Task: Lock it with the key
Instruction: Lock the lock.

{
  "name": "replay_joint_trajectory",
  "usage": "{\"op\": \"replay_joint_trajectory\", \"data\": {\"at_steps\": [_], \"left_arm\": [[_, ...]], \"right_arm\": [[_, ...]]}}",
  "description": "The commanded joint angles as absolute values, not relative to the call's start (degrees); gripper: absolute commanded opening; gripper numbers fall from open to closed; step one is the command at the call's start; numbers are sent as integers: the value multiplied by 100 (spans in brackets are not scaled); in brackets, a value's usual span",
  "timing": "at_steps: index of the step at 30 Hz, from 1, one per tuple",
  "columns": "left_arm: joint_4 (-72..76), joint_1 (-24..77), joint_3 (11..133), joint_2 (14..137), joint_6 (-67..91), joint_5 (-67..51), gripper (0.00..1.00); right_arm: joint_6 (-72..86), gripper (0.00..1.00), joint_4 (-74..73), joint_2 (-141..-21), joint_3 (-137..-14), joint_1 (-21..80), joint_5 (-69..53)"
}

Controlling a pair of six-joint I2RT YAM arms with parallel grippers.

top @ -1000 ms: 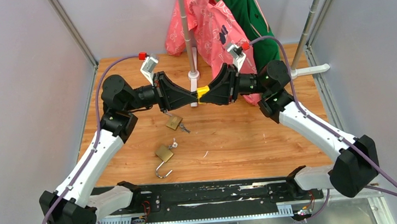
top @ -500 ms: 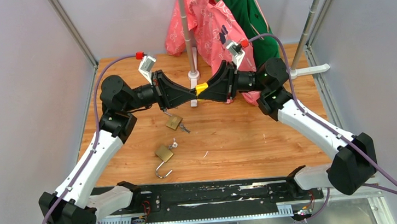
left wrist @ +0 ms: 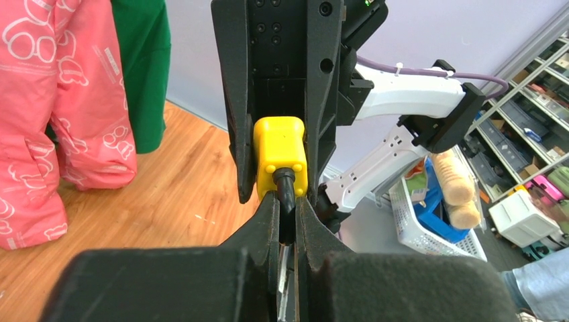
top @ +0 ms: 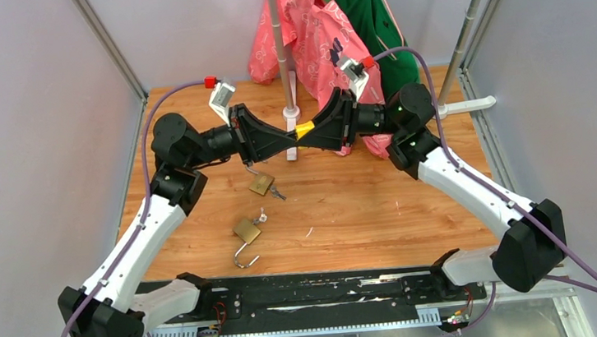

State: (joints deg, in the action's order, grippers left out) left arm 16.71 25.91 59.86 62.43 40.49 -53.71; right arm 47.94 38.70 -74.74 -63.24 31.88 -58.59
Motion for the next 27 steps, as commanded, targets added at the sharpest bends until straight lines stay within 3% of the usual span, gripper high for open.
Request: {"op": "replay_joint_trajectory", "data": {"at_steps": [1, 14, 15, 17, 21, 27], "left_arm": [[2061, 3210, 6250, 6559, 4055, -5502, 0], [2319, 2769, 6111, 6348, 4352, -5669, 0], [2376, 2686, 6100, 6334, 4422, -5739, 0], [2389, 2614, 6110, 6320, 4444, -5841, 0], [2390, 2534, 6098, 6326, 4460, -5967, 0], [2399, 2395, 6027, 6279, 4459, -6005, 0]], "right_arm": [[4727, 0, 3808, -7736, -6530, 3605, -5727], [4228, 1, 2725, -7471, -6706, 3564, -5913], [4205, 16, 2628, -7445, -6687, 3536, -5896], [4205, 36, 2604, -7398, -6644, 3509, -5876], [4244, 68, 2584, -7335, -6615, 3427, -5865], [4363, 74, 2637, -7191, -6663, 3210, -6035]]}}
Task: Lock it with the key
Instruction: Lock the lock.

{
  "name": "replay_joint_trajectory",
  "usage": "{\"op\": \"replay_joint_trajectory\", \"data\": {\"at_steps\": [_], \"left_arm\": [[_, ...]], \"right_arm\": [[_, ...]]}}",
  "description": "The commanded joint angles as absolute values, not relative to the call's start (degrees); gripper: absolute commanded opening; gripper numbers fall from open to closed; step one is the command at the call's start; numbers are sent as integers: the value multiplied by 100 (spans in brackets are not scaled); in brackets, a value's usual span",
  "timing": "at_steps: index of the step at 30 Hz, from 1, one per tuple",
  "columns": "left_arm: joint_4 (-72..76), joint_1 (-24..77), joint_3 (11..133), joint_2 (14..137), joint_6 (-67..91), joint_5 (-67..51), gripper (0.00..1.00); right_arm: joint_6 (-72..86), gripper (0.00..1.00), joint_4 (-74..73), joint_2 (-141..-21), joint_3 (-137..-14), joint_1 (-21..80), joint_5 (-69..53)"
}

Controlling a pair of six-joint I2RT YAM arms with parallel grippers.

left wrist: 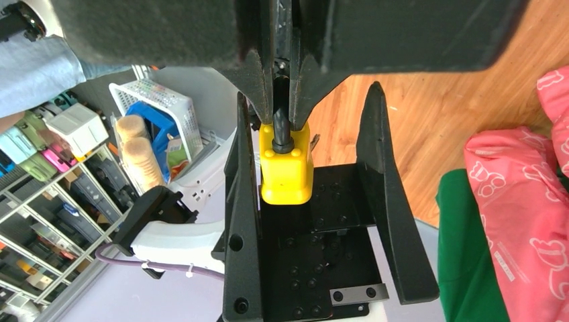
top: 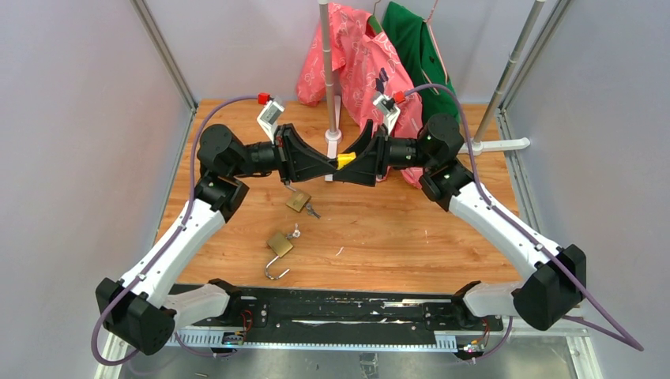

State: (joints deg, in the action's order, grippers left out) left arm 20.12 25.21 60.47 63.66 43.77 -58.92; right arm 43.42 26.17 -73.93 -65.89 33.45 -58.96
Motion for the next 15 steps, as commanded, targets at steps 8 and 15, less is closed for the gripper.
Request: {"op": "replay_joint_trajectory", "data": {"at_steps": [8, 15], "left_arm": [[2406, 2269, 6054, 6340, 4482, -6125, 0], [2408, 2272, 6052, 6329, 4528, -6145, 0]], "right_arm": [[4904, 72, 3297, -7022, -6476, 3058, -6148], [5170, 8, 3626, -7177, -6438, 3053, -6218]]}}
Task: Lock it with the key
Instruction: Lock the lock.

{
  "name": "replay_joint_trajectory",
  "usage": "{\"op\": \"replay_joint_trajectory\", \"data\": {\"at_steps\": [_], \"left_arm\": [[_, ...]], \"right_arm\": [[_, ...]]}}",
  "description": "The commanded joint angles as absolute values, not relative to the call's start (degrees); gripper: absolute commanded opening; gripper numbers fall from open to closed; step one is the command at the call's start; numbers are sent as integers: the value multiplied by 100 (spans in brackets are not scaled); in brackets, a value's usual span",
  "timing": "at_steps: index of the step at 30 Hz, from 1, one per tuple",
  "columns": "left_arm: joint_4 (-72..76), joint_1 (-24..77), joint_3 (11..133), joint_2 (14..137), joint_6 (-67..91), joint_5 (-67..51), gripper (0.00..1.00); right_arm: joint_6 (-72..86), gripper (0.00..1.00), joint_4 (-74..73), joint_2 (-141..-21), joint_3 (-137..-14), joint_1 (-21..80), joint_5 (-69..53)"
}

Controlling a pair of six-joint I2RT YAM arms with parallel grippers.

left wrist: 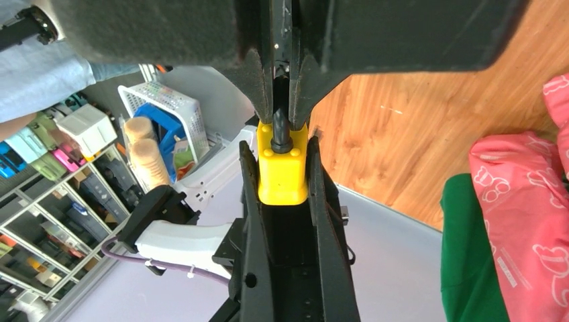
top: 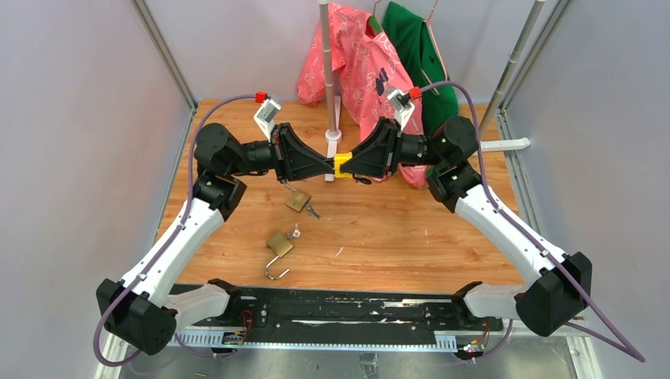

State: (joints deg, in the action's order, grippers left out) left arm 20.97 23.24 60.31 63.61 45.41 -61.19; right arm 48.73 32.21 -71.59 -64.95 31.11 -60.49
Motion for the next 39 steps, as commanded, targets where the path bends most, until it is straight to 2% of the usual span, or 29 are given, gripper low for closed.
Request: {"op": "replay_joint_trajectory", "data": {"at_steps": [1, 5, 6, 8, 12, 14, 18, 20, 27, 33, 35, 37, 39], "left_arm": [[2405, 2268, 6067, 6340, 4544, -6144, 0], [2408, 2260, 6185, 6458, 4771, -6230, 0], [2402, 2259, 6237, 6500, 4813, -6287, 6], [2408, 2244, 6279, 6549, 4887, -6326, 26], [2408, 2180, 6327, 6545, 4917, -6425, 79], [2404, 2128, 6293, 6504, 4945, -6442, 86], [2401, 2009, 6125, 6381, 4966, -6464, 91], [2327, 1980, 6015, 6353, 4920, -6436, 88], [2241, 1969, 5912, 6461, 4852, -6447, 71], [2241, 1969, 6001, 6546, 4867, -6416, 48], [2241, 1974, 6020, 6567, 4876, -6400, 30], [2241, 1975, 6044, 6614, 4903, -6419, 2], [2241, 1978, 6032, 6637, 4925, -6408, 0]], "right_arm": [[5228, 1, 3694, -7195, -6424, 3056, -6219], [5224, 0, 3732, -7184, -6320, 3054, -6086], [5157, 0, 3674, -7155, -6274, 3043, -6002], [5107, 0, 3721, -7112, -6212, 3037, -5945], [5164, 0, 3834, -7076, -6143, 2962, -5906], [5203, 0, 3913, -7067, -6106, 2923, -5920], [5287, 0, 4005, -7068, -6076, 2867, -5916], [5375, 0, 4124, -7083, -6073, 2857, -5952], [5576, 0, 4377, -7137, -6051, 2856, -6021], [5555, 0, 4347, -7143, -6030, 2855, -6012], [5555, 0, 4350, -7154, -6023, 2856, -5998], [5546, 0, 4351, -7156, -6034, 2856, -5994], [5527, 0, 4344, -7171, -6048, 2860, -5986]]}}
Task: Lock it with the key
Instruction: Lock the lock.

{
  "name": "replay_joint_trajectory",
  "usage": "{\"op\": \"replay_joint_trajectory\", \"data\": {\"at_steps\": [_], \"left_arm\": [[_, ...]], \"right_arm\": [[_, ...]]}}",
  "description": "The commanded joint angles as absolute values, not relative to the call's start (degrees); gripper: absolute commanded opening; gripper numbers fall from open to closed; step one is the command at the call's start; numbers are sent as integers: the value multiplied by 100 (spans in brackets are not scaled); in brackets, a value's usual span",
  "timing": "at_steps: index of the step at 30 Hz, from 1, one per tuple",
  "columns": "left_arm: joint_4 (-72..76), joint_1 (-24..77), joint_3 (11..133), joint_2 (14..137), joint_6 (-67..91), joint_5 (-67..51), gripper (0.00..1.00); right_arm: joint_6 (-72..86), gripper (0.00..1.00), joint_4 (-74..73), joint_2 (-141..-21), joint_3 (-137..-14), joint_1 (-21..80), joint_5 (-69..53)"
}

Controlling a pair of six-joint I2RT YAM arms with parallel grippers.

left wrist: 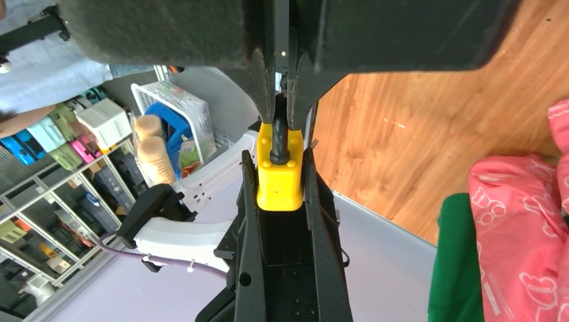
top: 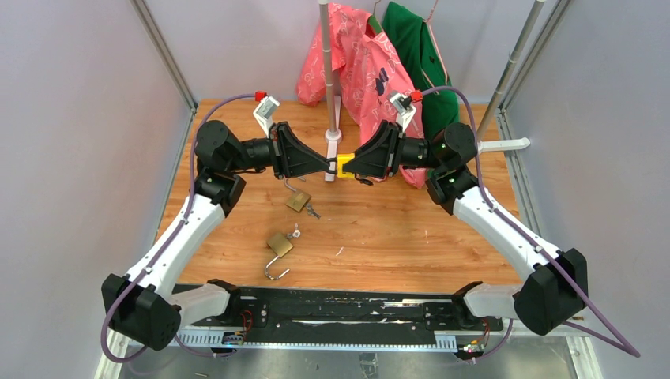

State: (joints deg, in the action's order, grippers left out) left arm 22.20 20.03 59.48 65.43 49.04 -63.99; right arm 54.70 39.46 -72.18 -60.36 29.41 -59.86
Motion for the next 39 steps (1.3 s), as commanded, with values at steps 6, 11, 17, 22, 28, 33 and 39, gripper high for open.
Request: {"op": "replay_joint_trajectory", "data": {"at_steps": [6, 11, 17, 22, 28, 33, 39], "left_arm": [[2234, 2156, 6043, 6695, 4905, -6254, 0], [2241, 2281, 6025, 6719, 4863, -6181, 0], [2236, 2330, 6019, 6754, 4837, -6238, 0], [2232, 2445, 6010, 6812, 4800, -6193, 0], [2232, 2505, 6056, 6850, 4783, -6132, 0], [2233, 2522, 6054, 6834, 4781, -6071, 0], [2289, 2548, 6053, 6794, 4828, -6047, 0]], "right_arm": [[5072, 0, 3872, -7216, -6128, 3079, -5849], [5013, 0, 3876, -7297, -6126, 3129, -5751], [4926, 0, 3816, -7377, -6167, 3165, -5723], [4933, 0, 3907, -7476, -6157, 3166, -5692], [5068, 0, 4115, -7616, -6137, 3188, -5665], [5093, 0, 4188, -7714, -6130, 3215, -5656], [5032, 0, 4160, -7811, -6155, 3258, -5655]]}}
